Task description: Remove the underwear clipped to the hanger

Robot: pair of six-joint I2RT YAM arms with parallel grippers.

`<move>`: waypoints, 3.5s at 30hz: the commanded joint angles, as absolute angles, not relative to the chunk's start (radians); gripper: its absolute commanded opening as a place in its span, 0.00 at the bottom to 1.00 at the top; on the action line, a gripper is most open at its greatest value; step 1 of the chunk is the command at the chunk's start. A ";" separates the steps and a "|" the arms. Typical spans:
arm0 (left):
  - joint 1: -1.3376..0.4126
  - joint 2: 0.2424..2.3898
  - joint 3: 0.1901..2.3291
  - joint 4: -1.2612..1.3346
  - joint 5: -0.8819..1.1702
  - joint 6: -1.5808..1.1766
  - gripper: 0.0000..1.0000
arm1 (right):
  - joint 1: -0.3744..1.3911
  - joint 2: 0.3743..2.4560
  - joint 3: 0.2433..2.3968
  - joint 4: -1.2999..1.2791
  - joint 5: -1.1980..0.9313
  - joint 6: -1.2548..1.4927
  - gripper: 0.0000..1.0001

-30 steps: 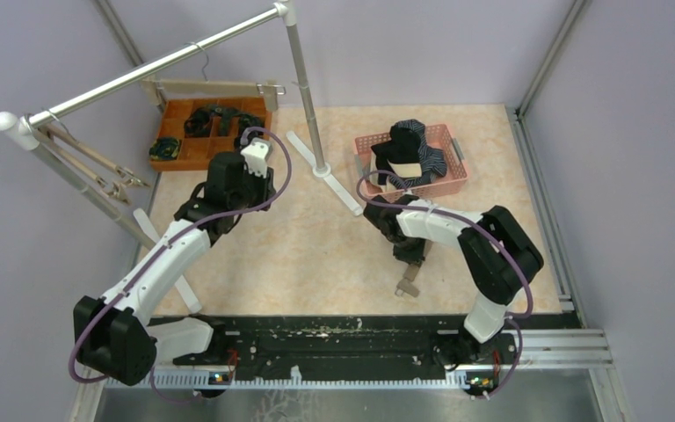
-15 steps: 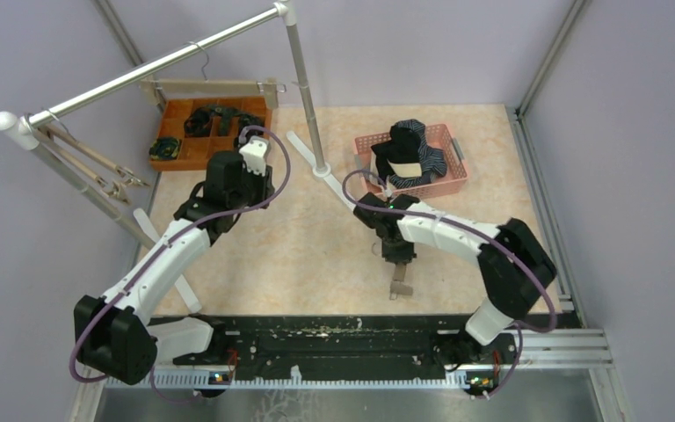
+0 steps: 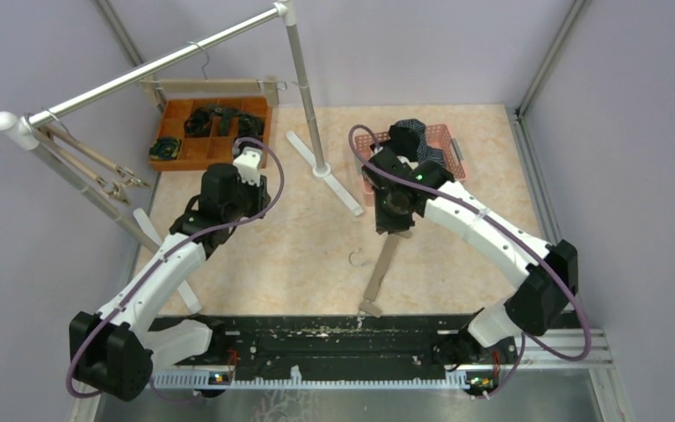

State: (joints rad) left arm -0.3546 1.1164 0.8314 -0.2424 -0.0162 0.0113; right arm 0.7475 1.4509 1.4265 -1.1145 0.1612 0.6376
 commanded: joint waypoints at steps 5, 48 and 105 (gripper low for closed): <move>-0.344 1.057 0.817 -0.239 -0.030 0.019 0.39 | 0.836 1.513 1.295 -1.143 0.187 0.724 0.40; -0.342 1.109 0.832 -0.230 0.029 0.040 0.39 | 0.918 2.001 1.196 -0.925 0.355 0.843 0.46; -0.312 1.208 0.836 -0.198 -0.056 0.080 0.39 | 0.760 1.757 1.008 -0.473 0.082 0.517 0.00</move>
State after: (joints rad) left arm -0.3225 1.2098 0.8551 -0.2375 -0.0566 0.0872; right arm 0.7891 1.7462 1.0531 -0.7376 0.0074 0.6113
